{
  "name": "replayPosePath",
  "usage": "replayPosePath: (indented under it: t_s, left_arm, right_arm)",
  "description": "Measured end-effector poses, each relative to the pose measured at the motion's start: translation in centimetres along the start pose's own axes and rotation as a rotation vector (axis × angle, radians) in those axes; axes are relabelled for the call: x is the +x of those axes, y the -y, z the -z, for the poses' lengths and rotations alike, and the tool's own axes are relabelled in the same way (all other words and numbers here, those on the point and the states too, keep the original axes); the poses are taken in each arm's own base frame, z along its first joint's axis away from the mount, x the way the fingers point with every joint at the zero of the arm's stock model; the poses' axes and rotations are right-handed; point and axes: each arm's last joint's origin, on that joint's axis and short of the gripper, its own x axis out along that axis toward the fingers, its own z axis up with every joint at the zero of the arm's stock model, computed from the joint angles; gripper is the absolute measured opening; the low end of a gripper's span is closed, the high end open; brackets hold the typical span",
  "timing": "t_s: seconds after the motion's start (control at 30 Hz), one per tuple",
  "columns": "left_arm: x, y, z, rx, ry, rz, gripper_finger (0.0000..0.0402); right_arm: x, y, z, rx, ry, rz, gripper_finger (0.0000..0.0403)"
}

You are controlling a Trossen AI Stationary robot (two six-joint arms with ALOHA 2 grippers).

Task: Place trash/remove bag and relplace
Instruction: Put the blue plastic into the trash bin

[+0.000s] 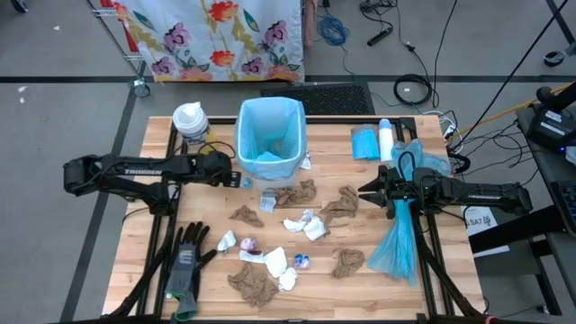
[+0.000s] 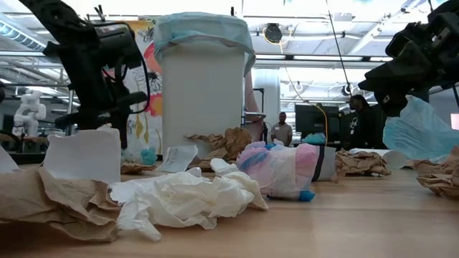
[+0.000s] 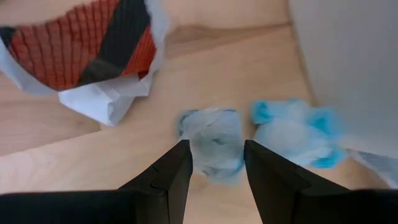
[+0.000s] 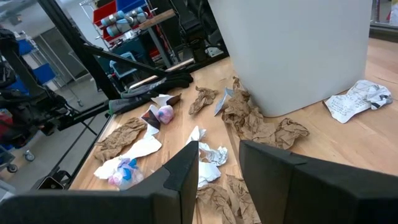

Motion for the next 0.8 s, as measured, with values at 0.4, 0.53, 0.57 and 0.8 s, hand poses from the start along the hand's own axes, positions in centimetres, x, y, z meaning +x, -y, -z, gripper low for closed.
replayPosePath:
  t_s: [0.4, 0.53, 0.57, 0.8]
  left_arm:
    - [2.6, 0.5, 0.2, 0.015, -0.029, -0.073, 0.0096]
    - [2.7, 0.5, 0.2, 0.02, -0.042, -0.069, 0.0019]
    - [2.6, 0.5, 0.3, 0.021, -0.045, -0.065, 0.0015]
    - [0.3, 0.5, 1.1, 0.063, -0.138, -0.06, 0.001]
  right_arm:
    - [0.0, 0.0, 0.0, 0.0, 0.0, 0.0, 0.0109]
    - [0.0, 0.0, 0.0, 0.0, 0.0, 0.0, 0.0109]
    - [0.0, 0.0, 0.0, 0.0, 0.0, -0.001, 0.0109]
    - [0.0, 0.0, 0.0, 0.0, 0.0, 0.0, 0.0109]
